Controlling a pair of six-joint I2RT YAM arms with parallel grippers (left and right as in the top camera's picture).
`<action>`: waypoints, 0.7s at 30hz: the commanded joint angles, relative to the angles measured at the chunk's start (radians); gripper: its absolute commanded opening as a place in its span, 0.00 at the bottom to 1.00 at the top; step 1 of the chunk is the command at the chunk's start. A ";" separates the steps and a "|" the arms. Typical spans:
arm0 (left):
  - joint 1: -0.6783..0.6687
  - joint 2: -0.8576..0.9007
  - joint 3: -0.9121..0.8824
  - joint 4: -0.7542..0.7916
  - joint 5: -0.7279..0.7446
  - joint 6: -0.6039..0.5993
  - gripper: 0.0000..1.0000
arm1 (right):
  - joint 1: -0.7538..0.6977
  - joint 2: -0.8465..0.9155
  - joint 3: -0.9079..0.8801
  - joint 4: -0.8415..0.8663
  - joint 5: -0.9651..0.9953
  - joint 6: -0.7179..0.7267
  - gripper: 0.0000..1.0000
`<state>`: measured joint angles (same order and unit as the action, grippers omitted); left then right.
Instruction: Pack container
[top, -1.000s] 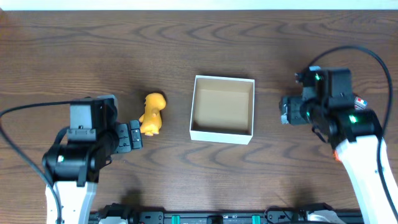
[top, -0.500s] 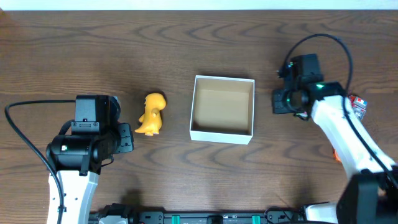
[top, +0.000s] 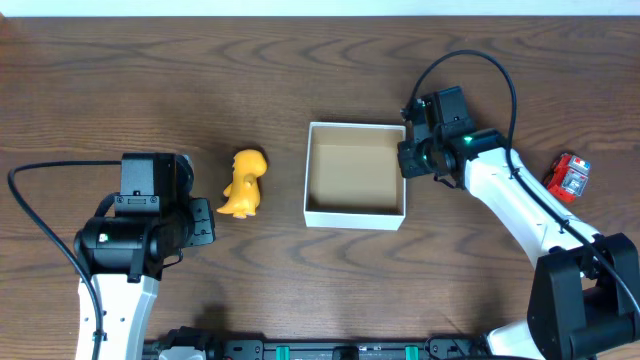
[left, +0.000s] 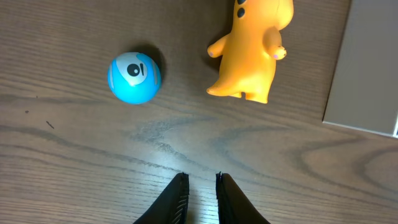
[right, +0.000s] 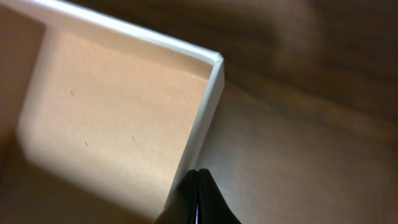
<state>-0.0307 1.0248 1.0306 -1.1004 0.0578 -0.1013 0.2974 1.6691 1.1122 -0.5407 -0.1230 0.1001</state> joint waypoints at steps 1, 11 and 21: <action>0.002 0.000 0.020 -0.006 0.006 0.002 0.19 | 0.011 0.007 0.021 0.026 -0.047 0.012 0.03; 0.002 0.000 0.020 -0.006 0.006 0.002 0.22 | 0.009 0.007 0.021 0.027 -0.041 0.019 0.08; 0.002 0.000 0.020 -0.005 0.006 0.002 0.76 | -0.044 -0.140 0.110 -0.138 0.262 0.164 0.72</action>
<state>-0.0307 1.0248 1.0306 -1.1007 0.0612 -0.1043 0.2783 1.6249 1.1526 -0.6724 0.0338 0.2310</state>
